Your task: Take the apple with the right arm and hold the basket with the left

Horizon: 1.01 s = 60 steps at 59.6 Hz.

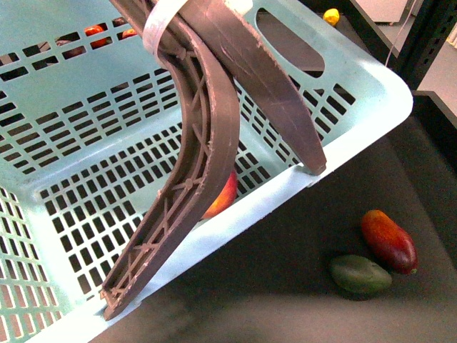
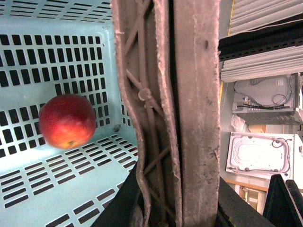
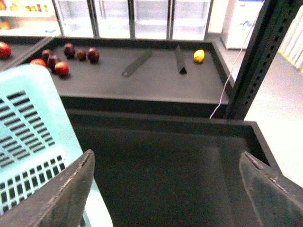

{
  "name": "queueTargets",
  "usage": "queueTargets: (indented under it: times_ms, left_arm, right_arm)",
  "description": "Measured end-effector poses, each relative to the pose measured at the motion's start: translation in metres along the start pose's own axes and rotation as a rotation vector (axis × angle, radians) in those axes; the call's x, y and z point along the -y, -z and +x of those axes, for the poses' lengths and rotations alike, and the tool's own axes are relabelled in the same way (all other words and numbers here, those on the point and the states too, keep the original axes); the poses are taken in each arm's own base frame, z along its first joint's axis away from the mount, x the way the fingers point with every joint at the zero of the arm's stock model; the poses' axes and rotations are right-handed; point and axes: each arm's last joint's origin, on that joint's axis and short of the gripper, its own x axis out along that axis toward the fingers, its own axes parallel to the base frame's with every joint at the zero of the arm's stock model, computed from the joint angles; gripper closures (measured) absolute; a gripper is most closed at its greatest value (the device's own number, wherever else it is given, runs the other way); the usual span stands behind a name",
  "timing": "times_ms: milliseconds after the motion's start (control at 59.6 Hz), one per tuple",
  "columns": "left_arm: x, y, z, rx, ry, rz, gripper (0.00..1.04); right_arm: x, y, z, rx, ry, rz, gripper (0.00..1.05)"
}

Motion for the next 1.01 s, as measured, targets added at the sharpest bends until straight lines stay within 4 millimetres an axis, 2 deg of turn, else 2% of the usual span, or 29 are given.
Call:
queueTargets:
  times_ms: [117, 369, 537, 1007]
  left_arm:
    - [0.000, 0.001, 0.000, -0.020, 0.011, -0.010, 0.86]
    - [0.000, 0.000, 0.000, -0.003, 0.002, -0.005, 0.86]
    - [0.000, 0.000, 0.000, -0.004, 0.003, -0.006, 0.86]
    - [0.000, 0.000, 0.000, -0.001, 0.001, -0.007, 0.86]
  right_arm:
    - [0.012, 0.016, -0.012, 0.070, 0.020, 0.021, 0.35]
    - [0.035, 0.045, -0.038, 0.066, 0.029, 0.022, 0.75]
    - [0.043, 0.057, -0.051, 0.074, 0.025, 0.023, 1.02]
    - [0.063, 0.080, -0.079, 0.071, 0.031, 0.024, 1.03]
